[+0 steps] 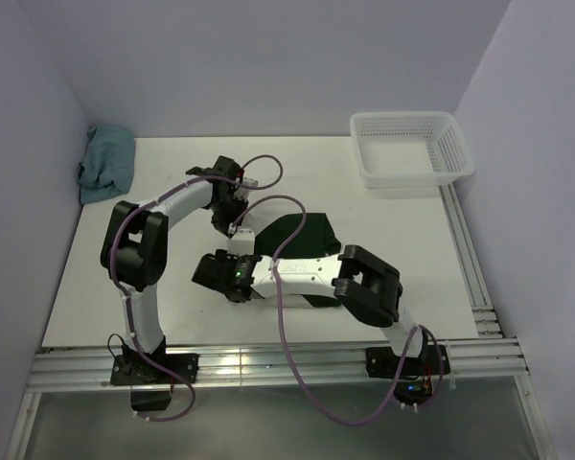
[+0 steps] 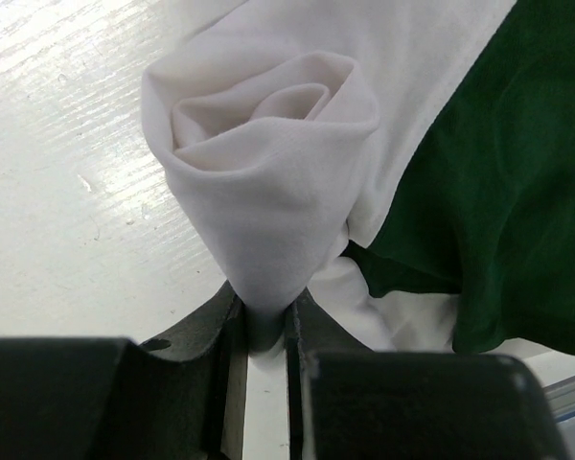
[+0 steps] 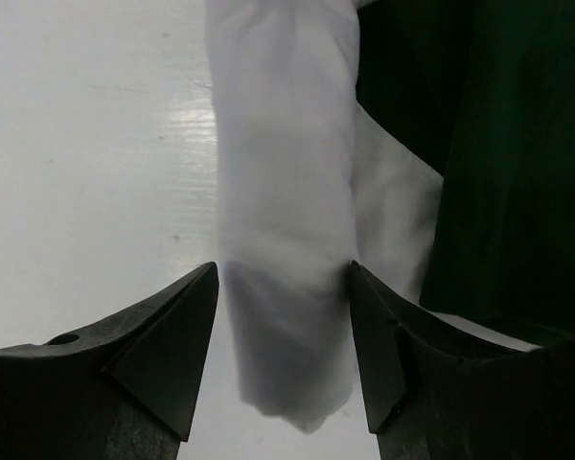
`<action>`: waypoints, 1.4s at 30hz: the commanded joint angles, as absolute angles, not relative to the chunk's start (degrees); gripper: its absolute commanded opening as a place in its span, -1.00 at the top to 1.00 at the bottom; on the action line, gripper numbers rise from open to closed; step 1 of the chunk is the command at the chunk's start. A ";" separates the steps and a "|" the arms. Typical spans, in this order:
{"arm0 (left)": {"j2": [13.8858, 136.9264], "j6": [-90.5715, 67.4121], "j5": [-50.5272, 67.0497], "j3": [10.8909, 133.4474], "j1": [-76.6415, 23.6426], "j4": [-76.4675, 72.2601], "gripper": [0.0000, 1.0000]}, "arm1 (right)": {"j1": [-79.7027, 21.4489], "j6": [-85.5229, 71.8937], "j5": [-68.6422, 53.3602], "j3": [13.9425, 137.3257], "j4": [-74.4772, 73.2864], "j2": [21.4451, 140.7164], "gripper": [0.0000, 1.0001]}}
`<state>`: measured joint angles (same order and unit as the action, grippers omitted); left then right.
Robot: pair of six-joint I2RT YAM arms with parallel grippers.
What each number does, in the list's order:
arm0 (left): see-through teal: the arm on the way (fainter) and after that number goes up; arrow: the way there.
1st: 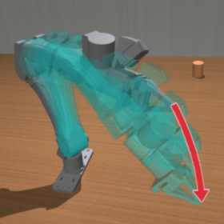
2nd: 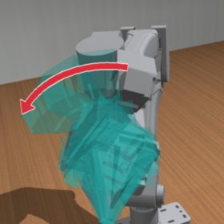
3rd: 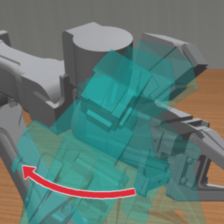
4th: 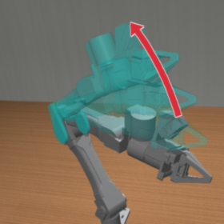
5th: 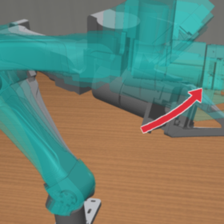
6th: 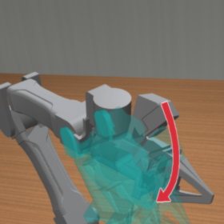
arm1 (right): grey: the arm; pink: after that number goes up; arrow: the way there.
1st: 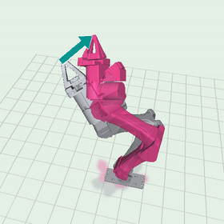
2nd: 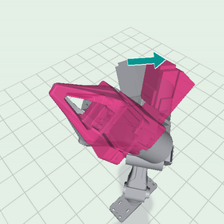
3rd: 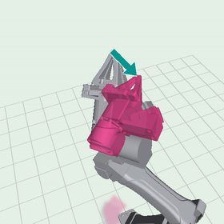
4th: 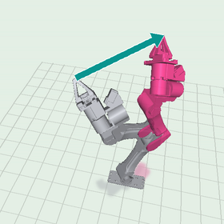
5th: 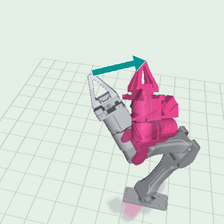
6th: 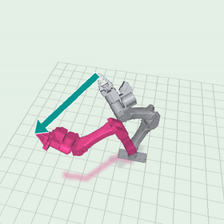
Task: Roll the t-shirts
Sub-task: Roll the tshirt
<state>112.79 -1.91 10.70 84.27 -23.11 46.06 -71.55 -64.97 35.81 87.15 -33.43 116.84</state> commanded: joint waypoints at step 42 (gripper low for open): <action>115.22 -2.29 8.70 89.47 -25.40 48.96 0.60 | -73.04 -65.12 36.92 97.56 -44.64 127.17 -0.24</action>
